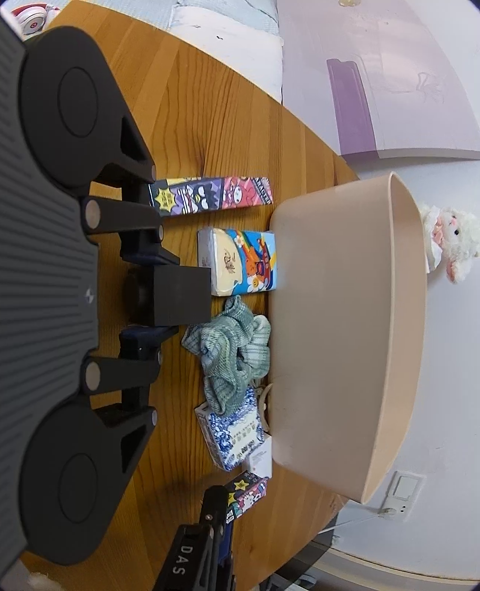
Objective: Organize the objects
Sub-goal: 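Grasp the black square box with the left gripper while the right grasps the small Hello Kitty box, then lift both boxes over the beige bin and open both grippers to drop them, then grasp the tall pink character box with the left gripper while the right grasps the white card box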
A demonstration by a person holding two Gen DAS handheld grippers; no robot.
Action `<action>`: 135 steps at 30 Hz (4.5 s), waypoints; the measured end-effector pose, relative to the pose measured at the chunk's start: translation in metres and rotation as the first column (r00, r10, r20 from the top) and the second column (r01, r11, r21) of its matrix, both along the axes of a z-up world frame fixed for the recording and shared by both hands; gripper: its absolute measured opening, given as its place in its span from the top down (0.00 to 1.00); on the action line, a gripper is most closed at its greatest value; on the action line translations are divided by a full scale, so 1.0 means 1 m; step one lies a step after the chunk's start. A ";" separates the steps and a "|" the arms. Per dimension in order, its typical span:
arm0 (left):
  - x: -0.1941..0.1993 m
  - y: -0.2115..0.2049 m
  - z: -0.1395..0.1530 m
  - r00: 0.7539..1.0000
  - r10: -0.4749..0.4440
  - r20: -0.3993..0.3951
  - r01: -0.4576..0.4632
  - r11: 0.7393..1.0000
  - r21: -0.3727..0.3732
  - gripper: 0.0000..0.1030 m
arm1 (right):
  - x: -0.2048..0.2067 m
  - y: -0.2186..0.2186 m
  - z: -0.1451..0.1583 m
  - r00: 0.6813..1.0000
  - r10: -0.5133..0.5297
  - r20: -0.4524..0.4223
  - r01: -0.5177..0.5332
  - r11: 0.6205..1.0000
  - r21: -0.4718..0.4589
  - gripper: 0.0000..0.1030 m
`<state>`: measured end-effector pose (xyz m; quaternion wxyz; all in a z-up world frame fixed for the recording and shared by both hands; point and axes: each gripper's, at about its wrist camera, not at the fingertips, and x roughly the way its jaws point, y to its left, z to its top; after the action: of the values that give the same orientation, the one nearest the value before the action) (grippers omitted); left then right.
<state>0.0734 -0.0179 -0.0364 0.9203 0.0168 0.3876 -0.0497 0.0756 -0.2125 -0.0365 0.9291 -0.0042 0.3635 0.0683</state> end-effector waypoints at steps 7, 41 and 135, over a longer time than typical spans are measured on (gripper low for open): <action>-0.015 0.014 0.029 0.997 0.026 0.071 -0.026 1.000 -0.011 0.67 | -0.010 -0.004 0.027 0.999 0.004 0.052 -0.005 0.999 0.032 0.80; 0.144 -0.009 0.071 0.990 0.079 0.121 -0.090 0.992 0.090 0.67 | 0.111 -0.002 0.061 0.991 -0.029 0.132 0.027 0.999 0.023 0.80; 0.049 0.073 -0.009 0.997 0.076 -0.028 -0.075 0.997 0.007 0.65 | 0.048 0.003 -0.025 0.996 0.072 -0.054 -0.076 0.995 -0.061 0.62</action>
<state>0.1224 0.0548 -0.0453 0.9160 0.0041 0.4009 -0.0140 0.1241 -0.2093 -0.0620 0.9156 -0.0452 0.3890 0.0913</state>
